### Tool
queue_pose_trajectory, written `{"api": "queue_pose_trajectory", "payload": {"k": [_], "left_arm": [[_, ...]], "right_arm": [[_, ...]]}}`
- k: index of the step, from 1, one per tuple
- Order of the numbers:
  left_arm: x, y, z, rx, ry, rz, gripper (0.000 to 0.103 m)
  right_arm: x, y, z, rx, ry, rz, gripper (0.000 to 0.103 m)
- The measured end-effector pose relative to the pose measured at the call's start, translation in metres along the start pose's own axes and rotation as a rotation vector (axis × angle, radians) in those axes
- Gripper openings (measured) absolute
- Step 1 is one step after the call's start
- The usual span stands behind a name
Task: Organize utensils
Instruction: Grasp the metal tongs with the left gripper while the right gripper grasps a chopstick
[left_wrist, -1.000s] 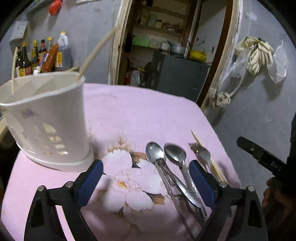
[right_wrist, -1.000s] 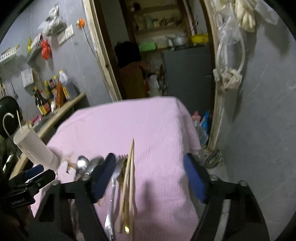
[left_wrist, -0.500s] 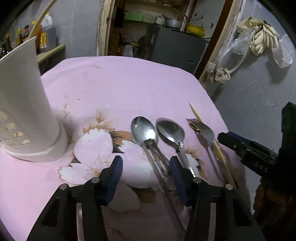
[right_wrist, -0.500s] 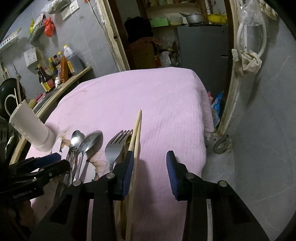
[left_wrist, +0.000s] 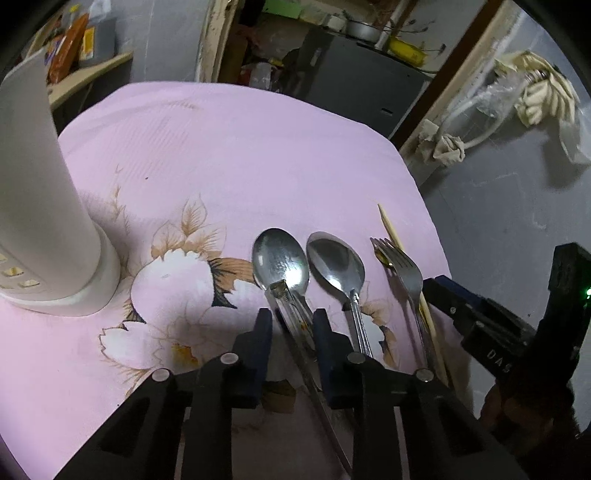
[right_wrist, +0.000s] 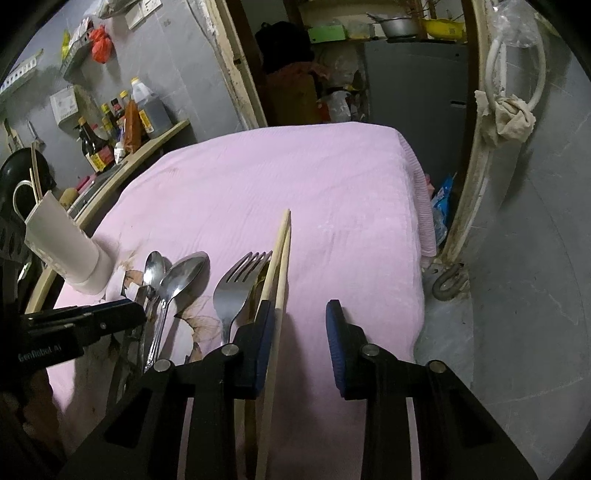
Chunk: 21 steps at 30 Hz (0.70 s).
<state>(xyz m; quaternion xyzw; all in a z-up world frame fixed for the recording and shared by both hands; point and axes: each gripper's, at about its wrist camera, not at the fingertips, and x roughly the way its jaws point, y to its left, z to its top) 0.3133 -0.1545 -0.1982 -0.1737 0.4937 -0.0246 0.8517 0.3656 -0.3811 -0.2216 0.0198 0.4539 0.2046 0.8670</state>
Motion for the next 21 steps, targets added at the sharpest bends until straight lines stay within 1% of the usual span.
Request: {"api": "queue_pose_trajectory", "payload": {"k": [7,11,13,17,18,19,20,21], "left_arm": [[0.002,0.009,0.002,-0.031,0.034,-0.027,0.019],[0.005,0.006,0.005,-0.017,0.053,-0.015,0.019],[0.006,0.004,0.006,-0.008,0.06,-0.007,0.019],[0.007,-0.001,0.008,0.009,0.069,0.011,0.019],[0.008,-0.001,0.009,0.01,0.071,0.013,0.019],[0.009,-0.003,0.01,0.006,0.072,0.014,0.018],[0.009,-0.002,0.01,-0.003,0.074,0.013,0.018],[0.01,-0.002,0.011,-0.011,0.076,0.01,0.018]], "right_arm": [[0.007,0.009,0.013,-0.047,0.045,-0.05,0.026],[0.012,0.018,0.019,-0.079,0.065,-0.101,0.026],[0.013,0.026,0.019,-0.105,0.068,-0.141,0.026],[0.01,0.029,0.02,-0.091,0.074,-0.156,0.025],[0.009,0.029,0.02,-0.089,0.078,-0.159,0.021],[0.008,0.028,0.021,-0.088,0.082,-0.159,0.015],[0.007,0.028,0.021,-0.082,0.087,-0.156,0.011],[0.007,0.027,0.021,-0.071,0.091,-0.148,0.005]]}}
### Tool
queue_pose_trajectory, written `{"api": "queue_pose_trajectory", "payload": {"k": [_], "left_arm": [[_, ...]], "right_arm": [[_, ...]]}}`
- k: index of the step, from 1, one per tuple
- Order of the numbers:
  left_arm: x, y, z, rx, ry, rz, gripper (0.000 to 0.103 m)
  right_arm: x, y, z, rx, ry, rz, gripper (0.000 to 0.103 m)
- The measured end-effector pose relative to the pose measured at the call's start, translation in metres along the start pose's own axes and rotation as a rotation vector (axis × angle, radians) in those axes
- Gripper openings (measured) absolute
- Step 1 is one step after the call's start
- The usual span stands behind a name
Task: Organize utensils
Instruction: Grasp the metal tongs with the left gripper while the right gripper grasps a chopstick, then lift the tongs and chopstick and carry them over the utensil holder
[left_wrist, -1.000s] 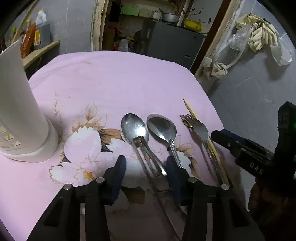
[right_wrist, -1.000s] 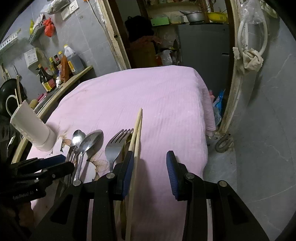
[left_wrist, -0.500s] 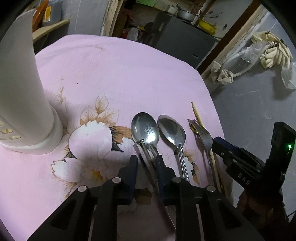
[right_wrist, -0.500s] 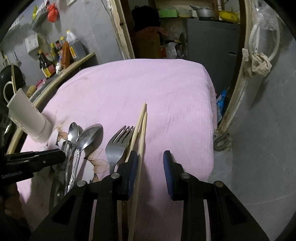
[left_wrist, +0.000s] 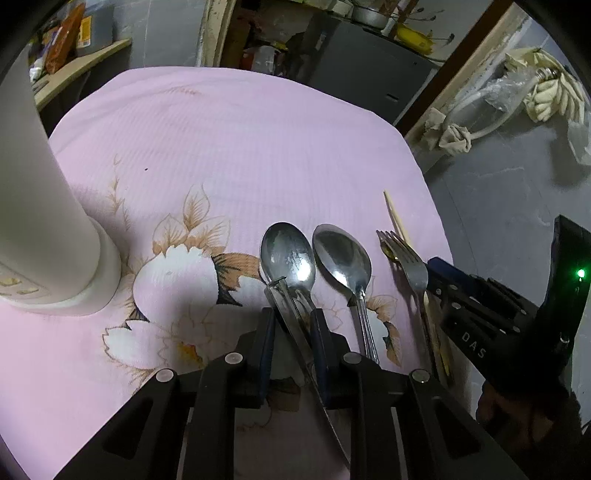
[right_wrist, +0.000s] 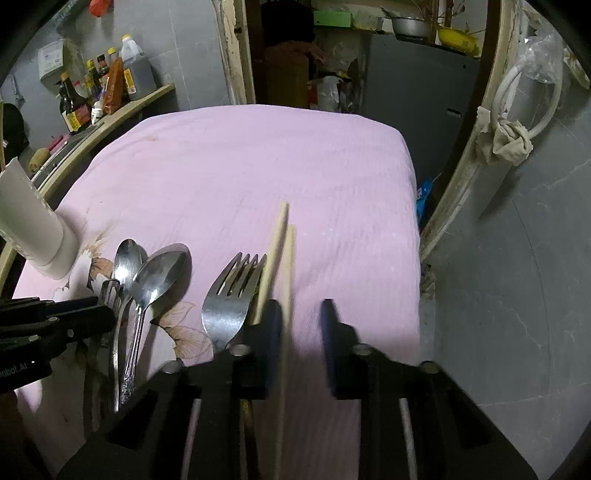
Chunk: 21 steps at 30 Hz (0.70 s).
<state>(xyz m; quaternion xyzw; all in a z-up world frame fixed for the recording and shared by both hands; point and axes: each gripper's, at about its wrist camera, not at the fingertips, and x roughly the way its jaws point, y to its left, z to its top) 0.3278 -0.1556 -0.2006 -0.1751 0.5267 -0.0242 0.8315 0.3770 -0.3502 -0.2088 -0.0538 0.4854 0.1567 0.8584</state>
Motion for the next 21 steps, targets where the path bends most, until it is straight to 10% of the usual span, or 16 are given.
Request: {"api": "queue_pose_trajectory", "payload": {"k": [8,21], "left_arm": [[-0.011,0.009,-0.008,-0.055,-0.027,-0.065,0.013],[-0.07,0.015,-0.013,-0.038,-0.268,-0.138,0.012]], "right_arm": [[-0.02,-0.023,-0.012,0.167,-0.054,0.09,0.004],[-0.086,-0.022,-0.047,0.339,-0.467,0.358,0.004]]}}
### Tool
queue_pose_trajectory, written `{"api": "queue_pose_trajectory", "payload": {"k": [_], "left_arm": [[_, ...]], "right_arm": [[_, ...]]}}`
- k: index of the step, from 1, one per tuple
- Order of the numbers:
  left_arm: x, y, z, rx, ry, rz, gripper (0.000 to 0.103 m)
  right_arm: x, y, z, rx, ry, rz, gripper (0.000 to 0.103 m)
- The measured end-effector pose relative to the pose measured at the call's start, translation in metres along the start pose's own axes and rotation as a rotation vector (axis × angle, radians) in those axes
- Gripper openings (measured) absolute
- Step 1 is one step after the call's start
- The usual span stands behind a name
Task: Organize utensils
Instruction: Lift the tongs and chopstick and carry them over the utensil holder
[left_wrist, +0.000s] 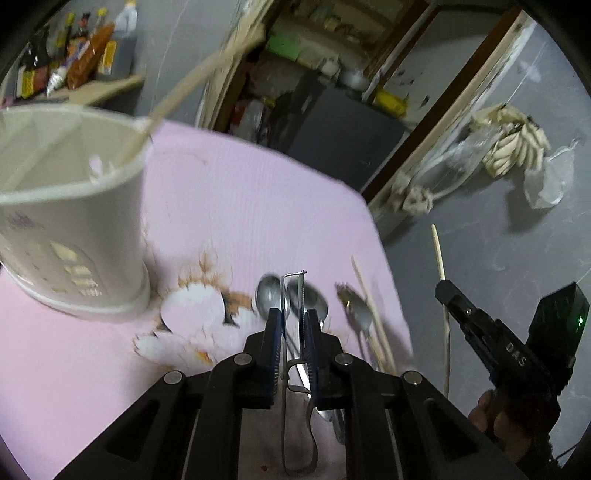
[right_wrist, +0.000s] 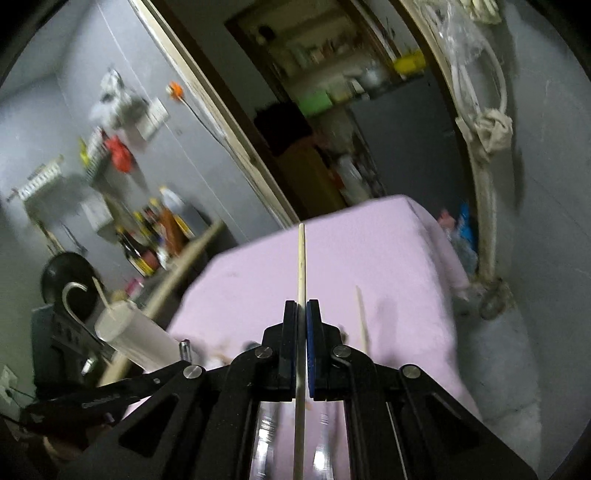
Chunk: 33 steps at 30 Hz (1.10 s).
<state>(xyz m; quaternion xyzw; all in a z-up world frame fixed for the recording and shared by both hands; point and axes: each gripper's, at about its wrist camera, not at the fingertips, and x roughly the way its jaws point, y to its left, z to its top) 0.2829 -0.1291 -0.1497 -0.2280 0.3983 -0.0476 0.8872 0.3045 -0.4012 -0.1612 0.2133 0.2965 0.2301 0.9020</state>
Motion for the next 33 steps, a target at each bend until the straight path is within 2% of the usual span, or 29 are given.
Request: {"api": "queue_pose_trajectory", "payload": {"k": [4,11,19,27,33], "left_arm": [[-0.025,0.0,0.008,0.019,-0.092,-0.005,0.012],[-0.075,0.011,0.035,0.054,-0.221,-0.027,0.012],[-0.14,0.044,0.06,0.057,-0.321,-0.017,0.012],[-0.197,0.091,0.094,0.069,-0.43,0.057,0.012],[-0.211,0.125,0.118,0.081,-0.514,0.107,0.012]], "right_arm": [[-0.009,0.022,0.003,-0.021,-0.077,0.059,0.004],[-0.01,0.073,0.019,-0.078,-0.158,0.121,0.004],[-0.005,0.14,0.03,-0.101,-0.244,0.204,0.004],[0.024,0.21,0.037,-0.113,-0.356,0.284,0.004],[0.055,0.242,0.03,-0.067,-0.437,0.261,0.004]]}}
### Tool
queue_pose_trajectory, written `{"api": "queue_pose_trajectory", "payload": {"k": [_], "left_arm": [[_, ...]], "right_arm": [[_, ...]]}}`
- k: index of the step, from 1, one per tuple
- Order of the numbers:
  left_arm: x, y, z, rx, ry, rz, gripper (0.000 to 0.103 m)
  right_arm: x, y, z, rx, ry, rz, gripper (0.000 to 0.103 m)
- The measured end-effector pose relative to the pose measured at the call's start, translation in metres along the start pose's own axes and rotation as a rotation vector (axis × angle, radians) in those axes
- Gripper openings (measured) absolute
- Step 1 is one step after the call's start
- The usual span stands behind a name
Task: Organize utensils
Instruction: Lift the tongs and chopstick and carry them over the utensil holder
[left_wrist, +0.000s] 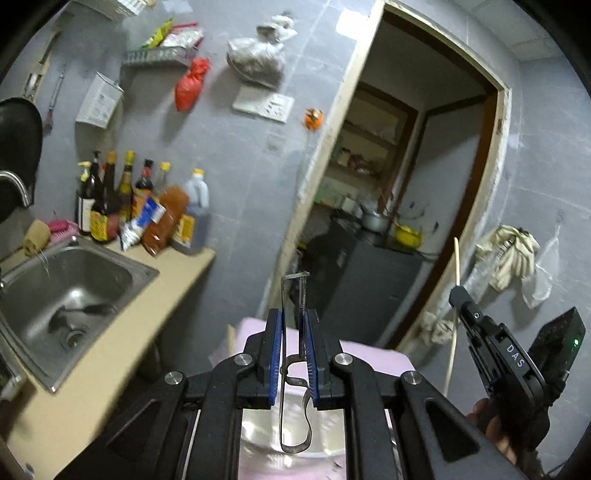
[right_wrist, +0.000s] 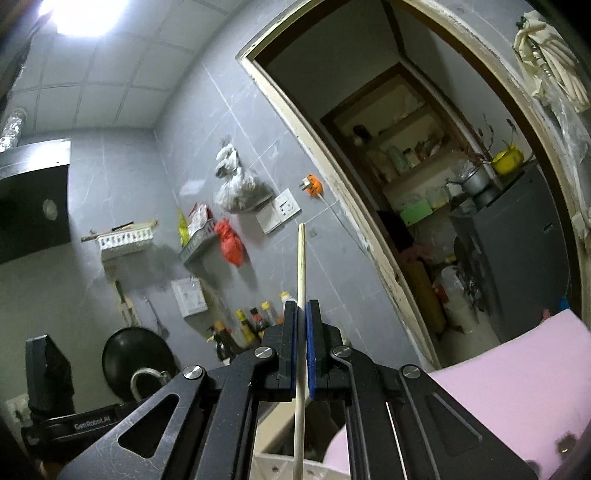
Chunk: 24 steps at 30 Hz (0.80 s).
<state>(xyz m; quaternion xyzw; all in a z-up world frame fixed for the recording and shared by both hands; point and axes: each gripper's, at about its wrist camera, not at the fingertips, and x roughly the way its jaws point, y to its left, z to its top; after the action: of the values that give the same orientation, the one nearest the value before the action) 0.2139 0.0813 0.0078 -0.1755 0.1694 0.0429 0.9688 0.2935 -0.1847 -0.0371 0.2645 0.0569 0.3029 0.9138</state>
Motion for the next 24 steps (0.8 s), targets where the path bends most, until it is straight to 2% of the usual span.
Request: {"api": "queue_pose_trajectory", "payload": {"k": [5,13,24], "left_arm": [[0.016,0.019,0.006,0.011,-0.02,0.007,0.012],[0.034,0.028,-0.015,0.02,0.017,0.009,0.012],[0.045,0.03,-0.035,0.027,0.058,0.01,0.012]], "right_arm": [[0.014,0.011,-0.02,-0.034,-0.025,-0.077,0.004],[0.017,0.006,-0.034,-0.039,-0.089,-0.19,0.004],[0.022,-0.007,-0.05,-0.042,-0.061,-0.261,0.004]]}}
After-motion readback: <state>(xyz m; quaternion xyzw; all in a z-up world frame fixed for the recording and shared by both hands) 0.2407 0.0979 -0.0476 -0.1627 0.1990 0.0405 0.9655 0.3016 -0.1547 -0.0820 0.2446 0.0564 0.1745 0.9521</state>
